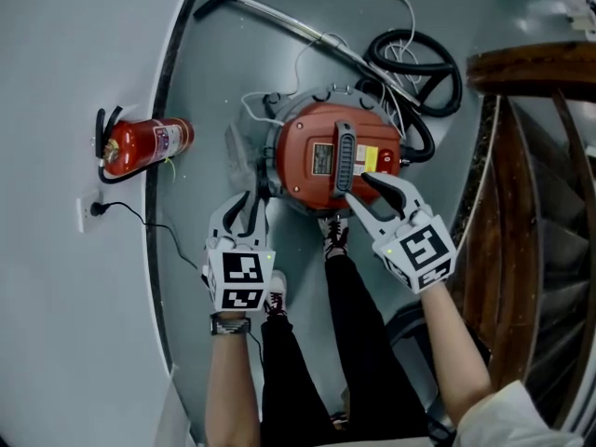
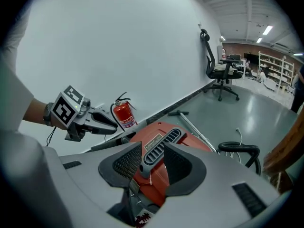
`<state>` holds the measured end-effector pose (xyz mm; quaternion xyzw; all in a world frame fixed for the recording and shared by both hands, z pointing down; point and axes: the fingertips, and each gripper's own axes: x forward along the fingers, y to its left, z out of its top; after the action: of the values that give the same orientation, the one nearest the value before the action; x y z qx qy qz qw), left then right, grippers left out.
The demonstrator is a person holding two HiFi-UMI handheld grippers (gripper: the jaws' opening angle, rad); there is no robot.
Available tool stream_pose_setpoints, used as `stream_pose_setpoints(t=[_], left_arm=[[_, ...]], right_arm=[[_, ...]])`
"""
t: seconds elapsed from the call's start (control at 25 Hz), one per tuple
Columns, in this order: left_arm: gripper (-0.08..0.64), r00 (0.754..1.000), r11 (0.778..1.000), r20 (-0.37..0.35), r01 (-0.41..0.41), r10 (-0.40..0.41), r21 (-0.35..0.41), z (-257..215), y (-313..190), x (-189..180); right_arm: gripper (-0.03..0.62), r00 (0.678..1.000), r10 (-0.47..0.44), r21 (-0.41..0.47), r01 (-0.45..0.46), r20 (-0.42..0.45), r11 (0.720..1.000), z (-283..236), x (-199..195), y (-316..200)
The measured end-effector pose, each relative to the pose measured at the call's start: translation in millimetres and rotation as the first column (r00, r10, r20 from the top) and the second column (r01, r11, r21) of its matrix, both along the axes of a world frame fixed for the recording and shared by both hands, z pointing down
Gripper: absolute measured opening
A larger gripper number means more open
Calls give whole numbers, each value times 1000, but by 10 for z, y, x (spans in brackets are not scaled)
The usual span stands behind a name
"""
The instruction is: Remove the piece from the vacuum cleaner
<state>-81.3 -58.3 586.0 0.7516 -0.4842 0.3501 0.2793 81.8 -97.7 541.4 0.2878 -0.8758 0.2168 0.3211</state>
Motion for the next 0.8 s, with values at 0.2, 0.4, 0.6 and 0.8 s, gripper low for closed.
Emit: stream_pose_setpoints(t=[0.2,0.4,0.6,0.8], left_arm=[[104,1000,999,16,25,-25,-36,201,50,10],[109,998,996,34,60,-58,-69,351,73,-3],[120,995,991,24,97,-95,-90,456,77,-1],[127,994,991,38,104,-101,-84,508,87,36]], right_arm=[[170,1000,26,-72,-26,0,997,161,-21,35],[189,999,51,-119,-50,5,992,301,-13,74],[192,995,84,-173,-72,62,982,396,-54,57],[192,989,98,-230,-70,112,971,449,-87,116]])
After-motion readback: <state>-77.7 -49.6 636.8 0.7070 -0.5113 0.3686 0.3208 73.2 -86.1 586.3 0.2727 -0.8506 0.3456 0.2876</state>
